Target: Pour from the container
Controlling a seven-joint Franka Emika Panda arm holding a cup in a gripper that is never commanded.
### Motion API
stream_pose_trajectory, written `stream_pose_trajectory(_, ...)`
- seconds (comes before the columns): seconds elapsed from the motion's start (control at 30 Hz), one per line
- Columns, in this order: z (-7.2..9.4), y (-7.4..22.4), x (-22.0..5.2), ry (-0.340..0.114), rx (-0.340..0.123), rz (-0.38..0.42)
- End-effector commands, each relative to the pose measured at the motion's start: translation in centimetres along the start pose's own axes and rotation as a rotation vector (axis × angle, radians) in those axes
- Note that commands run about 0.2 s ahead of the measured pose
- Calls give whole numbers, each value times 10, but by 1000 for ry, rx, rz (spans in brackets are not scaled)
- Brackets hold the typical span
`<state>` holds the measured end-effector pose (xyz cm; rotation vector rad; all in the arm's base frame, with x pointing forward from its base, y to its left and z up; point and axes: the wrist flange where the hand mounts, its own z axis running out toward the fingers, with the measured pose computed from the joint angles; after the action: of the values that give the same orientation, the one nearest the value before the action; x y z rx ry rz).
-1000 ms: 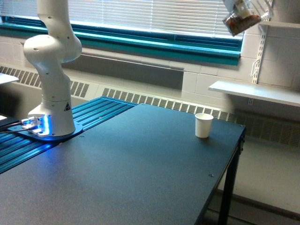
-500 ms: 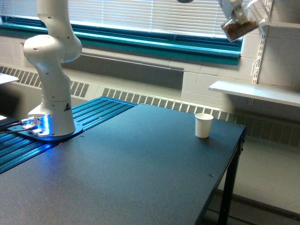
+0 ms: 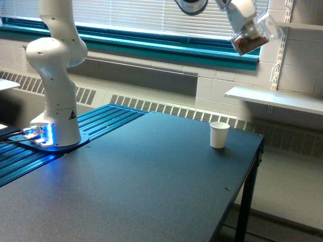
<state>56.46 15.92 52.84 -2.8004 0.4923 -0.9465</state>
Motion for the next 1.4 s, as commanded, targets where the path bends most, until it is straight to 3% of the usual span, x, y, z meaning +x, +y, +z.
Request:
stream_pose_trajectory(0.03, -8, -21, -27, 2, 29, -4)
stream_pose_trajectory(0.47, 6, -31, -91, -69, 33, -48)
stream_pose_trajectory(0.9, 28, -19, -154, -174, 7, -86)
stream_pose_trajectory(1.4, 51, -8, -196, -257, 1, -99)
